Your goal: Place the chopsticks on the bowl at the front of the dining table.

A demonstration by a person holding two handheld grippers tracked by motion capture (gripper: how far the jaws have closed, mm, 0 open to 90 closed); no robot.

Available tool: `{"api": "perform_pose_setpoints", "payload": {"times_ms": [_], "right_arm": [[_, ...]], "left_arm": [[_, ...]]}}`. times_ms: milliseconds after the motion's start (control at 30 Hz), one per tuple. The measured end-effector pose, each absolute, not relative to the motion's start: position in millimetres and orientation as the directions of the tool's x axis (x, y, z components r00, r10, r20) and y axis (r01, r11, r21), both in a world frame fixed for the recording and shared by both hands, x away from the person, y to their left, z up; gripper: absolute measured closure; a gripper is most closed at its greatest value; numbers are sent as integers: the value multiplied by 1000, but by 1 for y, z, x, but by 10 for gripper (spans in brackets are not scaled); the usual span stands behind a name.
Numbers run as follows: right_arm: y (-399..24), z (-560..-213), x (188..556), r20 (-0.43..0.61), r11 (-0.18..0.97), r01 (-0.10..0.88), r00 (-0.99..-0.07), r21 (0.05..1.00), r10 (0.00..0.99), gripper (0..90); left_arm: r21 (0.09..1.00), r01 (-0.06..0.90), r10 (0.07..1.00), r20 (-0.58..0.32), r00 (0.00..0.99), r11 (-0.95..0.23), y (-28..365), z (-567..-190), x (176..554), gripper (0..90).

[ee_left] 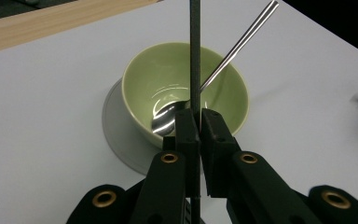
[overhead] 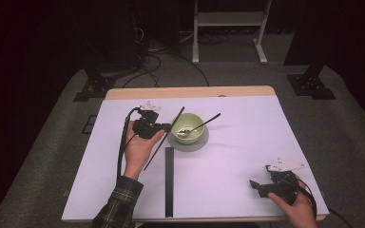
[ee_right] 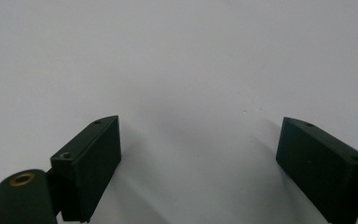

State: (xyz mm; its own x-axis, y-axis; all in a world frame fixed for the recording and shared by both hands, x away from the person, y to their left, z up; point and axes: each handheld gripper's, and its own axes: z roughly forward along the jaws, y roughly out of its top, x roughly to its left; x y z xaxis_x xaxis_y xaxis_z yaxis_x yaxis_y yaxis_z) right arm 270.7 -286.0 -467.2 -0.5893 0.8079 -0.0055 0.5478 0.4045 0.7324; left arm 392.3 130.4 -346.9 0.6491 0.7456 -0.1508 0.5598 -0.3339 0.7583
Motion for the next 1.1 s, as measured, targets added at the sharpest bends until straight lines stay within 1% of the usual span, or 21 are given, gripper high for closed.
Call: {"api": "perform_pose_setpoints", "payload": {"times_ms": [1100], "right_arm": [[-286,-467,271,-6,404,547,-590,733,808,123]], "left_arm": [[724,605,742,-197,641,-331,70,-361,445,865]]}}
